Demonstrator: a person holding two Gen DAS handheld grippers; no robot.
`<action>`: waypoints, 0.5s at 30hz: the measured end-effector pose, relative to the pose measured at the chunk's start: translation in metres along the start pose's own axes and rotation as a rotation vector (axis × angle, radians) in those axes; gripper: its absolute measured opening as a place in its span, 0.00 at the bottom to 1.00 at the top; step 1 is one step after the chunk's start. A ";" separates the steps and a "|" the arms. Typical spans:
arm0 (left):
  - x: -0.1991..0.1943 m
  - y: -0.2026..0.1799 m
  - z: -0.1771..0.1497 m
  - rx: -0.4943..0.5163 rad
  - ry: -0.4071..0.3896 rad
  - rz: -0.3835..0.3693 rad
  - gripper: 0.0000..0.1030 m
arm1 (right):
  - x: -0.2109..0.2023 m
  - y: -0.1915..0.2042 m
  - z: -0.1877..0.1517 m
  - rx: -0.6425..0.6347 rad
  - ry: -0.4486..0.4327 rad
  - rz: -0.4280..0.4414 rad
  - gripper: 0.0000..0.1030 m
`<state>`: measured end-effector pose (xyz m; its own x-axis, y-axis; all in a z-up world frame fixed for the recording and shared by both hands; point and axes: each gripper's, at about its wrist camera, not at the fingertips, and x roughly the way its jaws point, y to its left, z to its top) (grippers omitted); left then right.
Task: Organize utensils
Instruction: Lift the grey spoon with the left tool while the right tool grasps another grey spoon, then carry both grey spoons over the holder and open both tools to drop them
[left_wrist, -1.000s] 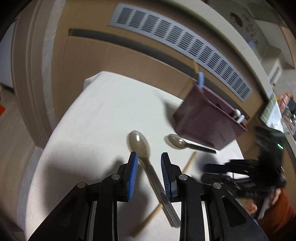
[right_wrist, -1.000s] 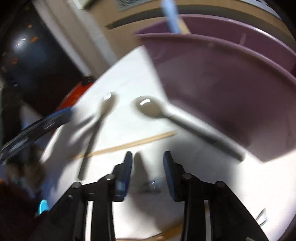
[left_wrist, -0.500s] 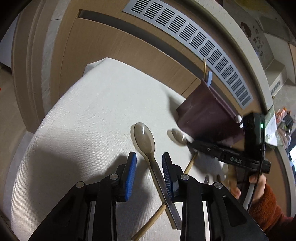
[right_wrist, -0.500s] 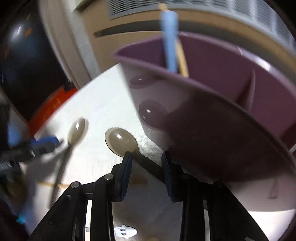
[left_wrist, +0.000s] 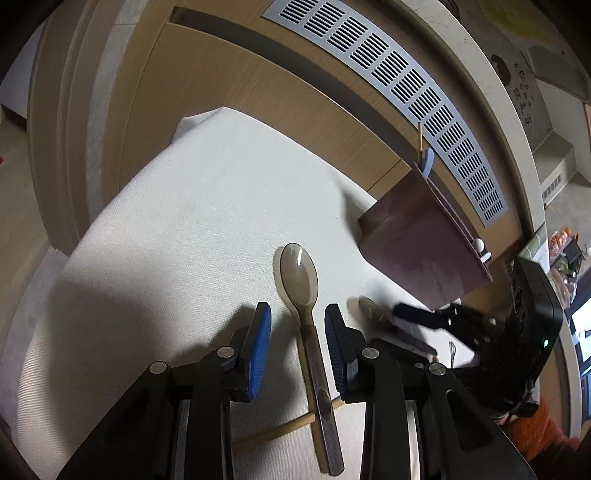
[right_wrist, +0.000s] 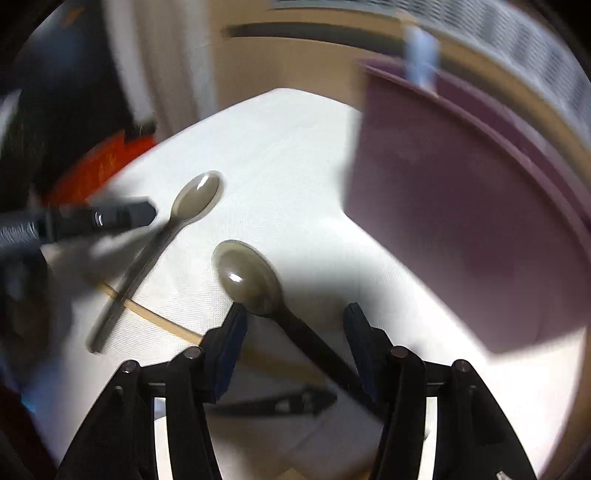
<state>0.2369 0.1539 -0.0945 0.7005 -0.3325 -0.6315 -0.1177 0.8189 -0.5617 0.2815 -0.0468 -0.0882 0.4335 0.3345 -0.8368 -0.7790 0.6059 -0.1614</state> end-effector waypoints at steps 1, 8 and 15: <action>0.000 -0.001 0.000 0.008 0.004 0.007 0.30 | 0.000 0.004 0.002 -0.056 -0.013 0.002 0.49; 0.011 -0.014 -0.002 0.086 0.056 0.088 0.31 | 0.009 -0.005 0.024 -0.072 0.023 0.107 0.30; 0.048 -0.050 0.018 0.222 0.095 0.253 0.40 | -0.049 -0.027 0.000 0.184 -0.087 0.036 0.30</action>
<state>0.2896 0.1051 -0.0870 0.5990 -0.1393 -0.7886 -0.1163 0.9592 -0.2578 0.2808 -0.0794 -0.0426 0.4505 0.4144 -0.7908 -0.7022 0.7115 -0.0272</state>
